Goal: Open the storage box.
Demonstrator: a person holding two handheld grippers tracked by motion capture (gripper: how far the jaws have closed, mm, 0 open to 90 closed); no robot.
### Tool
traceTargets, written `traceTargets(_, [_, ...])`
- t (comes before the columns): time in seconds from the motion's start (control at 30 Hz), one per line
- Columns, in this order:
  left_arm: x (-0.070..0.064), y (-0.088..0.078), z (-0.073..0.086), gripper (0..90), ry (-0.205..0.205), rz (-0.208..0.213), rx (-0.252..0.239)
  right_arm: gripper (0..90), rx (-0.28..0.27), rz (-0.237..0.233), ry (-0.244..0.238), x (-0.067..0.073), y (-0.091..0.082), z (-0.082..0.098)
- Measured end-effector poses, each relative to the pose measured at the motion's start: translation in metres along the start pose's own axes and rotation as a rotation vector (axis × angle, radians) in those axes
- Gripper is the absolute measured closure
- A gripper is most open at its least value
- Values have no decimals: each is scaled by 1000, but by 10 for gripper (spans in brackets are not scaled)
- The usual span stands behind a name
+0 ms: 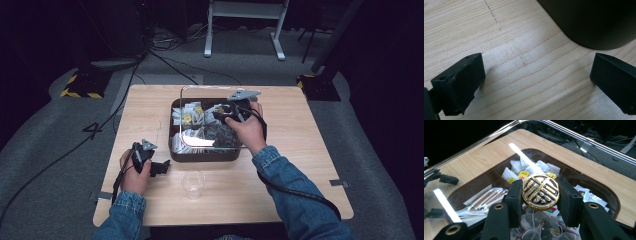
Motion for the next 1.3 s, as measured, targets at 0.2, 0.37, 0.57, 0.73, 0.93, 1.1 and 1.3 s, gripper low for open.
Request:
traceTargets(0.2, [0, 0, 0, 1, 0, 0, 0, 585, -2, 0, -2, -5, -18, 6])
traceTargets(0.37, [0, 0, 0, 1, 0, 0, 0, 585, -1, 18, -3, -12, -38, 15])
traceTargets(0.57, [0, 0, 0, 1, 0, 0, 0, 585, -15, 48, 27, -26, -64, 28])
traceTargets(0.73, [0, 0, 0, 1, -2, 4, 0, 585, -13, 87, 34, -40, -85, 42])
traceTargets(0.93, [0, 0, 0, 1, 2, 4, 2, 585, 11, 126, 14, -54, -105, 66])
traceTargets(1.1, [0, 0, 0, 1, 2, 4, 2, 585, 19, 146, 33, -65, -118, 82])
traceTargets(1.3, [0, 0, 0, 1, 2, 4, 2, 585, 15, 170, 48, -75, -133, 101])
Point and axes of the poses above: each handheld gripper's, and its own axes: y roughly forward along the jaws, z roughly out of its underside, x roughly to its left, the point moved 10 cm from there along y, roughly forward along the jaws, and after that the axes turned 15 degrees about -y, right-handed, at the moved point
